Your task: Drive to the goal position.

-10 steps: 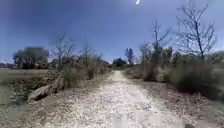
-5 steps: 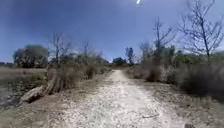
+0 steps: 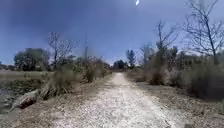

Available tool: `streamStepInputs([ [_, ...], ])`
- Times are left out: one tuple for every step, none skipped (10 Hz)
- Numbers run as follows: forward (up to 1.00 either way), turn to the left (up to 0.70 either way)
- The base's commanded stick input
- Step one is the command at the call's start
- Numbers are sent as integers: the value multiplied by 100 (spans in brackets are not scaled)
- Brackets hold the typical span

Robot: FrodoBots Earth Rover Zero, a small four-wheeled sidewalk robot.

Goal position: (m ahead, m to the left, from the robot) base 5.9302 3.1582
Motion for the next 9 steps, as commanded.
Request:
streamStepInputs([
  [50,0],
  [50,0],
  [50,0],
  [50,0],
  [50,0],
  [50,0],
  [50,0],
  [50,0],
  [50,0],
])
